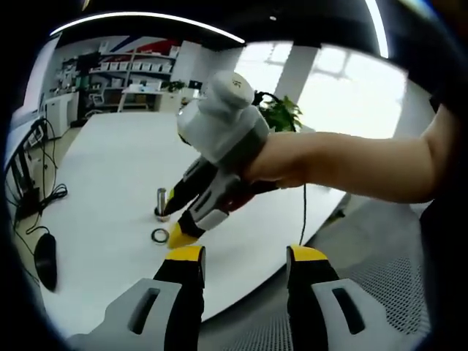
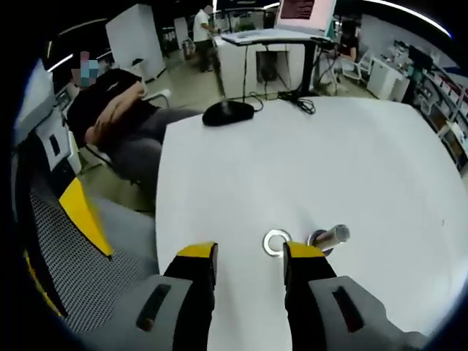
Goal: Place the washer onto the threaded stud by aligning its center hole with the stud, sliding it down to the base, and recovering from edge contact or off-axis alignment until the washer reaches the visible bottom stop.
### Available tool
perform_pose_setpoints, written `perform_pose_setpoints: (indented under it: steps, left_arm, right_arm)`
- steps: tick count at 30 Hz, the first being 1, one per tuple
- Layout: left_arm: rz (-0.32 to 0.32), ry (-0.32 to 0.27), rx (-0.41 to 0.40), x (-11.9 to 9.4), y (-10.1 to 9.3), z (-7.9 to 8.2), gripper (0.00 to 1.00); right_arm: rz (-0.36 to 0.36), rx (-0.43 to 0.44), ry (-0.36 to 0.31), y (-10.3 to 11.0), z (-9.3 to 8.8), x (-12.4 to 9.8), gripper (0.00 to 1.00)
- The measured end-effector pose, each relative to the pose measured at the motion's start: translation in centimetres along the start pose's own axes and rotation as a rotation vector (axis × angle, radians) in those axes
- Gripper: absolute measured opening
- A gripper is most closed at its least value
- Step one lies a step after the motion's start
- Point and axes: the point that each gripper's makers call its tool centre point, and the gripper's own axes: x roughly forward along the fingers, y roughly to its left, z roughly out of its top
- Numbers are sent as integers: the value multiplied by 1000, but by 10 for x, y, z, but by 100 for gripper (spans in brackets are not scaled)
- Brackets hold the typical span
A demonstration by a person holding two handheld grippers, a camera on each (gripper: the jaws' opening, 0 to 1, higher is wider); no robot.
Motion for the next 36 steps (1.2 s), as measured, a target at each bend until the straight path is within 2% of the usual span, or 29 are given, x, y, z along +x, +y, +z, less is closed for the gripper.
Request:
perform_pose_setpoints:
  steps: [5,9,18,20,29,36]
  left_arm:
    - [-2,4,1,1,0,-1,43]
    - [-3,6,-1,1,-1,-1,43]
    - [-16,22,9,2,-3,-4,43]
    - [-20,22,6,2,-4,-4,43]
    - [-22,29,9,2,-4,-5,43]
    - [-24,27,8,2,-4,-5,43]
  right_arm:
    - [-59,20,-22,-6,-10,5,38]
    - [-26,25,-28,0,-18,12,38]
    - [-42,64,-3,1,-38,22,38]
    - [-27,64,16,5,-42,26,38]
    - [-61,47,45,-1,-45,32,38]
    - [-74,33,34,-5,-40,36,40]
